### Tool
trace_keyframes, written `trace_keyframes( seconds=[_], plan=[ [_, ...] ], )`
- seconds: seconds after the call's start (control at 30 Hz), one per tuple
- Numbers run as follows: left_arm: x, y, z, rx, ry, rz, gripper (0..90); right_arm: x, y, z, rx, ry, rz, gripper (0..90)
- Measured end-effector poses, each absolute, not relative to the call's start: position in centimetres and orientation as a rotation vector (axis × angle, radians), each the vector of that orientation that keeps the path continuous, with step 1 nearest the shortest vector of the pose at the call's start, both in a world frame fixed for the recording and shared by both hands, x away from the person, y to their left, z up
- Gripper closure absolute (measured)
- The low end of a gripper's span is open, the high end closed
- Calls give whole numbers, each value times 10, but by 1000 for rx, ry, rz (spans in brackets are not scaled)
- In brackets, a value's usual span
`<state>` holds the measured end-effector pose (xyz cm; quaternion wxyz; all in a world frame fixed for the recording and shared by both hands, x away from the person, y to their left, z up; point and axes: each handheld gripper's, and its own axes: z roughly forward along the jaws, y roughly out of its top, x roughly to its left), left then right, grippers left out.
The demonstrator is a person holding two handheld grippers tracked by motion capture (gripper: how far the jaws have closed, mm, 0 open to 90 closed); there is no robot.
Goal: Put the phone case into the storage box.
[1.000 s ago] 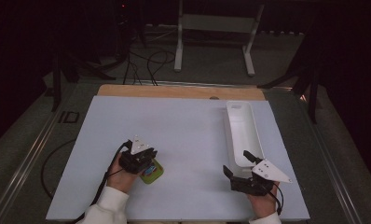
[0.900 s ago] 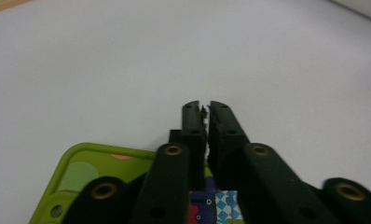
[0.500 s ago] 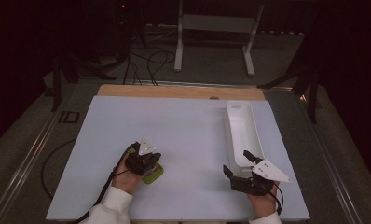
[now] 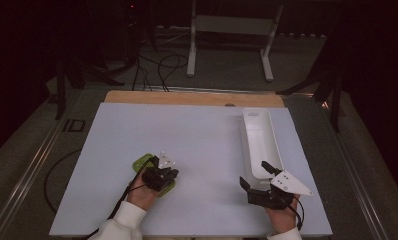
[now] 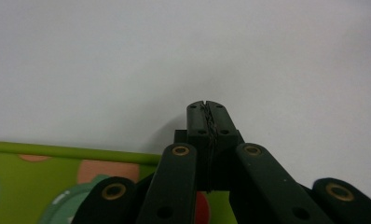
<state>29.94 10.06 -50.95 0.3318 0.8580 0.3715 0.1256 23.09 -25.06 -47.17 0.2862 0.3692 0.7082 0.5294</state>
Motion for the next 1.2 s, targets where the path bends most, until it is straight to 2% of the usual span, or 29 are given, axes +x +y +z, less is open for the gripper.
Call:
trace_keyframes(
  seconds=[0.83, 1.2],
  plan=[
    [292, 100, -513, 2266, 1007, 286, 900, 230, -250, -472, 985, 1894, 1412, 82],
    [274, 139, -512, 2248, 1079, 338, 900, 232, -250, -472, 989, 1897, 1409, 82]
  ],
)
